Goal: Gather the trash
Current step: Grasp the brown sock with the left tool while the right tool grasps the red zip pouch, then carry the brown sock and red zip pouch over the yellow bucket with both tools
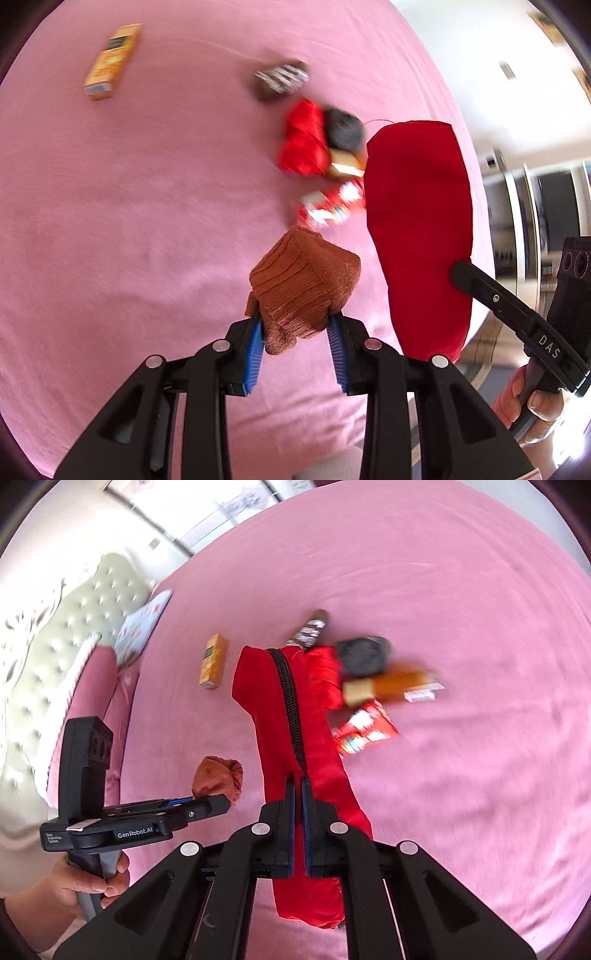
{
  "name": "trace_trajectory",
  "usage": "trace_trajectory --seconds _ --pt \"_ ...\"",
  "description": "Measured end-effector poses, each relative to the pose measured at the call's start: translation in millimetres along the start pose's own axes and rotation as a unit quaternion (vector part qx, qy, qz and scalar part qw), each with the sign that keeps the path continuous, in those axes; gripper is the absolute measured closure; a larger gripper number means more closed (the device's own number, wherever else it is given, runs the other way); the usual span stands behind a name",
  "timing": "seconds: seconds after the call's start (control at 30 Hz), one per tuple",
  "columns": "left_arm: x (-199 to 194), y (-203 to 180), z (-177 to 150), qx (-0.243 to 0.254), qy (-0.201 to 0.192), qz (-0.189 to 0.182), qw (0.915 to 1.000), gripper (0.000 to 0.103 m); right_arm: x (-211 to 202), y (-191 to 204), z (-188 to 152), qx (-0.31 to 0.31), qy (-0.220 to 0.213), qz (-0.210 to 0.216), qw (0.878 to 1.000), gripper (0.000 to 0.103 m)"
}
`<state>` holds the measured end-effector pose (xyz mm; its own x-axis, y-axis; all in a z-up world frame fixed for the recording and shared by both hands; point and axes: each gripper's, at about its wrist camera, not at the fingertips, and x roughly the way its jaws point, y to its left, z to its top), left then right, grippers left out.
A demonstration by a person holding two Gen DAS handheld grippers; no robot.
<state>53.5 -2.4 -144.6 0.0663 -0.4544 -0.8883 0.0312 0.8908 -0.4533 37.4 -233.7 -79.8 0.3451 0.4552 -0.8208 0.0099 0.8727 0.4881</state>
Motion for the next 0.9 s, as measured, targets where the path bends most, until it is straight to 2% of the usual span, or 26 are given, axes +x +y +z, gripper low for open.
trace_trajectory --seconds 0.2,0.37,0.5,0.63,0.9 --pt "33 -73 -34 0.057 0.034 -0.014 0.9977 0.071 -49 -48 -59 0.061 -0.025 -0.022 0.998 0.099" --pt "67 -135 -82 0.122 0.084 -0.022 0.9887 0.071 -88 -92 -112 0.121 -0.052 -0.040 0.990 0.099" --pt "101 -188 -125 0.173 0.125 -0.019 0.9767 0.071 -124 -134 -165 0.182 -0.075 -0.052 0.979 0.099" --pt "136 -229 -163 0.203 0.160 -0.019 0.9658 0.071 -157 -174 -221 0.235 -0.089 -0.073 0.965 0.099" --pt "204 -305 -249 0.286 0.229 -0.006 0.9306 0.071 -198 -233 -340 0.336 -0.105 -0.116 0.929 0.099"
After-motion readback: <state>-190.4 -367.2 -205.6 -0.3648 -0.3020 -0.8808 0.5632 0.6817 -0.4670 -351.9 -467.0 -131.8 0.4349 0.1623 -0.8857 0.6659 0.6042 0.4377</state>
